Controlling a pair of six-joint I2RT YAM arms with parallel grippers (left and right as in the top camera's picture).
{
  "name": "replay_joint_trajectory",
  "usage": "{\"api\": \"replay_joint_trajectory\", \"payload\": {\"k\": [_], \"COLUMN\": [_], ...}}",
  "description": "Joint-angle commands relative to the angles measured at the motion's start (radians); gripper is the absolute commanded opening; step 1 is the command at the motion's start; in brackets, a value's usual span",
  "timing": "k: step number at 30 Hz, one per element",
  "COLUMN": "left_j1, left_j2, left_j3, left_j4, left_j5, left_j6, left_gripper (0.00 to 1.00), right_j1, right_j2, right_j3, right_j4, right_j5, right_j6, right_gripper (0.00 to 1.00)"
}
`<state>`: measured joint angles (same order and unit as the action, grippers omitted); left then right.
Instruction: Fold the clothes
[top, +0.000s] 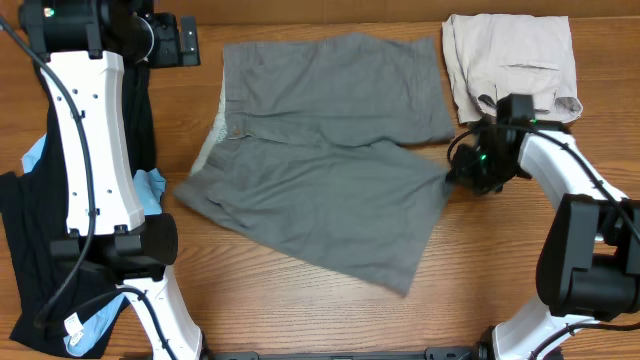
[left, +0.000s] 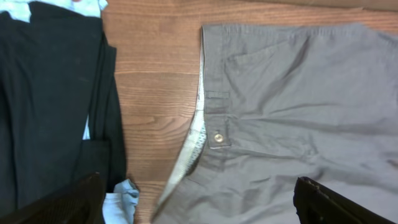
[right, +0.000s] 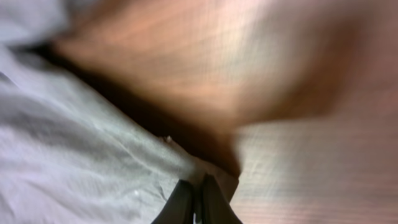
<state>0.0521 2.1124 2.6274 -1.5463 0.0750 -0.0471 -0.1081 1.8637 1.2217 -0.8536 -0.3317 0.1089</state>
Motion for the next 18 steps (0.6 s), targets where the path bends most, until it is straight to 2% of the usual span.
{"api": "replay_joint_trajectory", "payload": {"k": [1,4,5,7,8,9,11,17,18], "left_j1": [-0.014,-0.013,-0.013,-0.014,-0.014,-0.014,-0.014,-0.048,-0.057], "left_j2": [0.01,0.01,0.01,0.01,0.01,0.01,0.01,0.028,0.037], "left_j3": [-0.063,-0.1,-0.109,-0.128,-0.142,-0.158,-0.204,-0.386,-0.41], "left_j4": [0.03,0.048,0.056,0.087,0.117,0.148,0.233,0.484,0.506], "left_j5": [0.003,-0.054,-0.067,-0.058,-0.043,-0.024,0.039,0.182,0.196], "left_j6": [0.026,0.026,0.027,0.056,0.077,0.093,0.132,0.236,0.263], "left_gripper": [1.0,1.0,1.0,1.0,1.0,1.0,1.0,1.0,0.96], "right_j1": [-0.003,0.003,0.003,0.003,0.003,0.003,0.003,0.007,0.009], "right_j2": [-0.016,-0.016,-0.016,-0.016,-0.016,-0.016,-0.016,-0.016,-0.016], "right_j3": [0.061,0.083,0.093,0.124,0.143,0.163,0.219,0.447,0.48], "right_j4": [0.058,0.077,0.064,0.009,-0.023,-0.054,-0.129,-0.373,-0.409], "right_j5": [0.028,0.027,0.023,0.013,0.008,0.008,0.01,0.001,0.001], "right_j6": [-0.013,-0.013,-0.012,-0.011,-0.009,-0.008,-0.01,-0.013,-0.012], "right_gripper": [0.04,0.04,0.14,0.6,0.76,0.83,0.87,0.87,0.87]}}
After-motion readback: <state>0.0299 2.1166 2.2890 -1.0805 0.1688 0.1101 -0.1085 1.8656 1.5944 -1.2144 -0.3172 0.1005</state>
